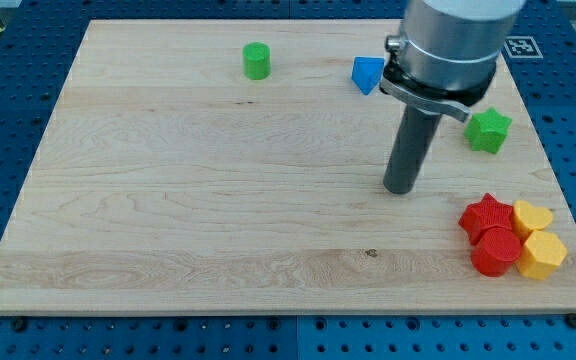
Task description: Push the green circle into the group of blocks
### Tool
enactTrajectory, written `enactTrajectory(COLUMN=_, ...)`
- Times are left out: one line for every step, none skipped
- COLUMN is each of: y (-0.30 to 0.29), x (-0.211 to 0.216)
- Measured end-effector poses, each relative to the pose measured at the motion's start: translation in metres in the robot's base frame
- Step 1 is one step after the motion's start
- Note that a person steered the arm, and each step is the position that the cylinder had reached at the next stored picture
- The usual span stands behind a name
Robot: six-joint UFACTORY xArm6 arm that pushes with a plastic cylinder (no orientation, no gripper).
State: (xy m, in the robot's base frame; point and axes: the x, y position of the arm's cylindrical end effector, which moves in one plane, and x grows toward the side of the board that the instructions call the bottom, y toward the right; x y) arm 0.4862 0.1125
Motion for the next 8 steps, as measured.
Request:
enactTrajectory(y=-0.001, x=-0.002)
enactTrajectory(y=-0.013, x=-0.019)
enactTrajectory(y=-0.019, x=-0.041)
enactTrajectory(y=-0.019, x=-0.046)
enactTrajectory(y=-0.019, x=-0.05)
enactTrajectory(y=-0.02, x=-0.084)
enactTrajectory(y=-0.02, x=-0.096)
enactTrajectory(y=-0.029, x=-0.117)
